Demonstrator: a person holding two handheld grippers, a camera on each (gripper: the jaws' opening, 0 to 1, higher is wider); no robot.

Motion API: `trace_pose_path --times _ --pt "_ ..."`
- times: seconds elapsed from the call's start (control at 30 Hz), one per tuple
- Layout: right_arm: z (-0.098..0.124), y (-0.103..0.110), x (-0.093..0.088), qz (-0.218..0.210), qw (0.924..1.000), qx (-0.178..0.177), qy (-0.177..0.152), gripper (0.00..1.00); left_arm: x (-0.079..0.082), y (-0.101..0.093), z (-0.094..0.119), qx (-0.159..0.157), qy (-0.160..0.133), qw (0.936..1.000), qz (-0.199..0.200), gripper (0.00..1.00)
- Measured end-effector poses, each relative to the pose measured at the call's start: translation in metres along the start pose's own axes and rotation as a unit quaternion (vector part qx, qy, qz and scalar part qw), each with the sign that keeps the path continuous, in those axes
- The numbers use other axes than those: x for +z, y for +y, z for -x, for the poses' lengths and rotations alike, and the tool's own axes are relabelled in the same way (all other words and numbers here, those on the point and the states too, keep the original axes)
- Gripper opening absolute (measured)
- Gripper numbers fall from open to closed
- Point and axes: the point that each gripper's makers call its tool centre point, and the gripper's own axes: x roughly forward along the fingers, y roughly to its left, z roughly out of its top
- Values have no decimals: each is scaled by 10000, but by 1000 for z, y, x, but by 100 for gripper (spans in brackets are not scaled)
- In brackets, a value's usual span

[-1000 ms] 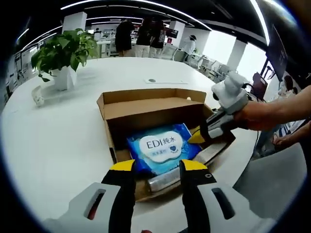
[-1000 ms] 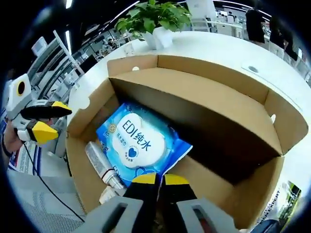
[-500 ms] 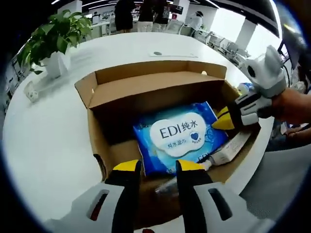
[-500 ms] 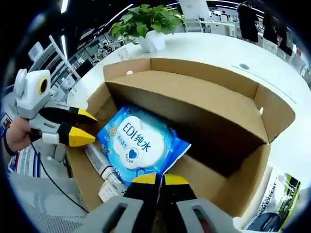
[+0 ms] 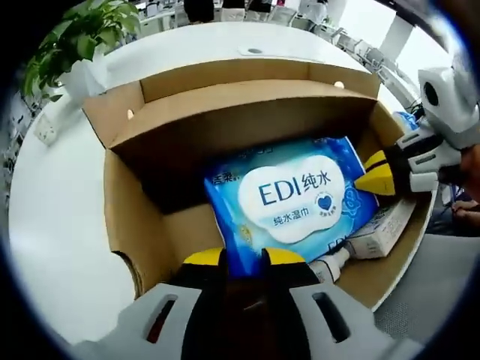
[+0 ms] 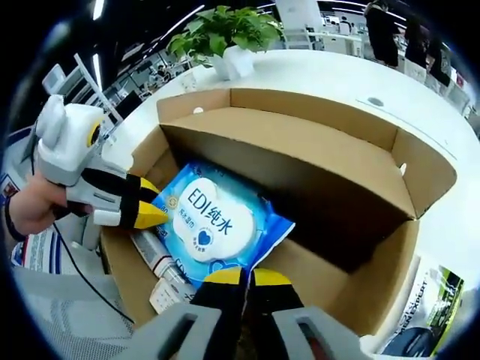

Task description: Operate the shoe box by opening the lid, removing the specified soft item, and placing it in the target area until the item is outside and the box remains undamaged.

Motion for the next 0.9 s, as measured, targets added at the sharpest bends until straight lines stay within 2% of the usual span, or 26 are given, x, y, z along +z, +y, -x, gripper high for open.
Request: trace_pose_path --times 0.13,0.2,0.43,0.63,0.9 --pt "-1 0 1 -22 10000 -1 -24 0 -1 3 -6 1 54 10000 72 17" --pt "-1 -1 1 4 10000 -7 -58 0 -2 1 -1 -37 41 9999 145 15" --pt "1 3 5 -32 9992 55 -394 0 0 2 10 47 -304 9991 304 8" --pt "11 8 14 56 9972 83 -744 0 6 1 27 202 -658 9973 270 6" --pt "22 13 21 78 9950 139 -983 0 11 -3 51 252 -981 9941 375 6"
